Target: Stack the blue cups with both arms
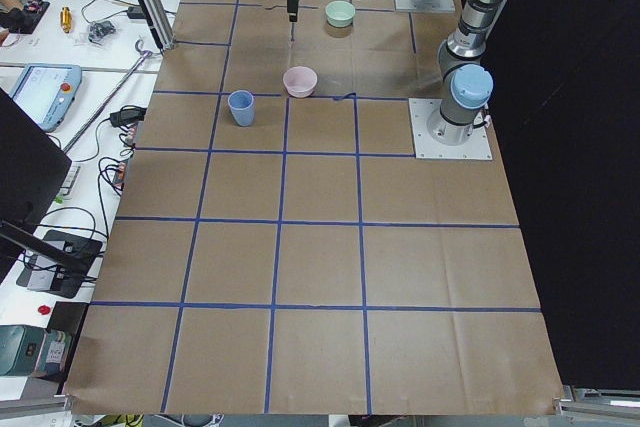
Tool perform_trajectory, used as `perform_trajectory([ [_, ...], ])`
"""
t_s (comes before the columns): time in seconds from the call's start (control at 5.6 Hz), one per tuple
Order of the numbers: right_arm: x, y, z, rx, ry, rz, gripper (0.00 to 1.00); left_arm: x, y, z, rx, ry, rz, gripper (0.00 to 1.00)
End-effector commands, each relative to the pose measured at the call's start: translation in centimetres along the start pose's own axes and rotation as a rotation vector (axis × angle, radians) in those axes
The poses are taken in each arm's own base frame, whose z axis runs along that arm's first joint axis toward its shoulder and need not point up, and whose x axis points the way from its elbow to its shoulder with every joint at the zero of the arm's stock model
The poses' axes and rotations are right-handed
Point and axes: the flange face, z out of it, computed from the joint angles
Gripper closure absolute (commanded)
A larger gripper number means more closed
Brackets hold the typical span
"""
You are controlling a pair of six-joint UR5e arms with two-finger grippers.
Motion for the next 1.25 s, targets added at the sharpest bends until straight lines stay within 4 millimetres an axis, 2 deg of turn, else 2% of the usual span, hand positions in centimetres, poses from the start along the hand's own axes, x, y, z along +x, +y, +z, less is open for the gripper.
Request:
perform_trajectory([
  [0.0, 6.6, -6.7, 0.6, 0.018, 0.001, -0.083, 0.0, -1.6, -3.8, 3.6, 0.014, -0.002, -0.014, 0.01],
  [0.18, 10.4, -9.3, 1.4, 0.029, 0.001, -0.118, 0.0, -4.0, -7.5, 7.1, 0.058, -0.003, -0.028, 0.01],
  [0.36, 14.2, -10.9, 3.6, 0.03, -0.002, -0.109, 0.0, -5.8, -10.3, 10.9, 0.069, -0.002, -0.036, 0.01],
  [0.54, 14.5, -11.7, 6.0, -0.004, -0.015, -0.108, 0.0, -7.3, -11.7, 12.9, 0.076, -0.005, -0.016, 0.01],
  [0.71, 14.7, -12.9, 9.9, -0.018, -0.024, -0.094, 0.0, -8.6, -13.3, 15.9, 0.087, -0.008, -0.022, 0.01],
  [0.89, 14.5, -13.6, 14.0, 0.026, -0.008, -0.096, 0.0, -8.9, -14.6, 19.5, 0.078, -0.007, -0.022, 0.01],
  [1.07, 14.3, -13.0, 17.4, 0.03, -0.007, -0.097, 0.0, -9.0, -15.0, 21.6, 0.057, -0.004, -0.024, 0.01],
])
